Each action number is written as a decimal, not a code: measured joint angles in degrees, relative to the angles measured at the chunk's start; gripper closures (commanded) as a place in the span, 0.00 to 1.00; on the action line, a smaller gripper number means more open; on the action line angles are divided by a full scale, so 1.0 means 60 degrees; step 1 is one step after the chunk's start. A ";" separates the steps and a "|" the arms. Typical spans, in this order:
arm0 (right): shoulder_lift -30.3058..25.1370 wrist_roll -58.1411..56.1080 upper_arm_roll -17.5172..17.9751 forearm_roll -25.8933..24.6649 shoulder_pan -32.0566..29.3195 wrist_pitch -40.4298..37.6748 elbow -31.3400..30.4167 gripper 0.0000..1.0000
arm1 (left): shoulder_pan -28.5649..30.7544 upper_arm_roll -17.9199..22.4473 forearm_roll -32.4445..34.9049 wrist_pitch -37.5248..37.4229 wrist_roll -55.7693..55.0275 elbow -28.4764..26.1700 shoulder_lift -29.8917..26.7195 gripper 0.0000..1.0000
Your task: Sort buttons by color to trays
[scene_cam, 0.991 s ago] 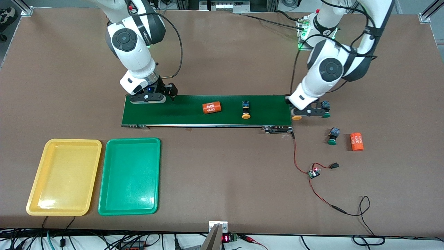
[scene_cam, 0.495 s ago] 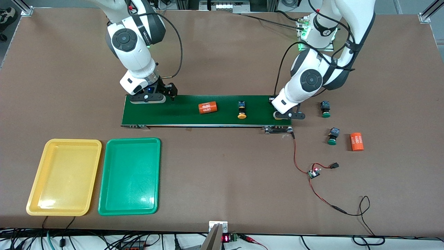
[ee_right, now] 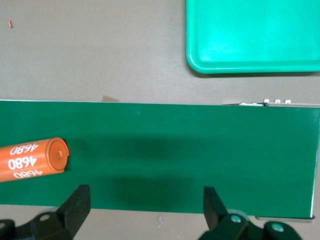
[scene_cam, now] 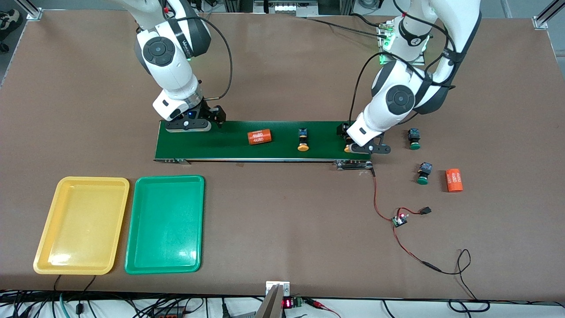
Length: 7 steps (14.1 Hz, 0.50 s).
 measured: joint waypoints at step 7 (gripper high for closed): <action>0.0046 0.0000 -0.0007 0.0000 -0.0091 0.0004 0.0000 0.00 | 0.0667 0.1662 0.0738 -0.2173 0.0843 0.0918 -0.0394 0.00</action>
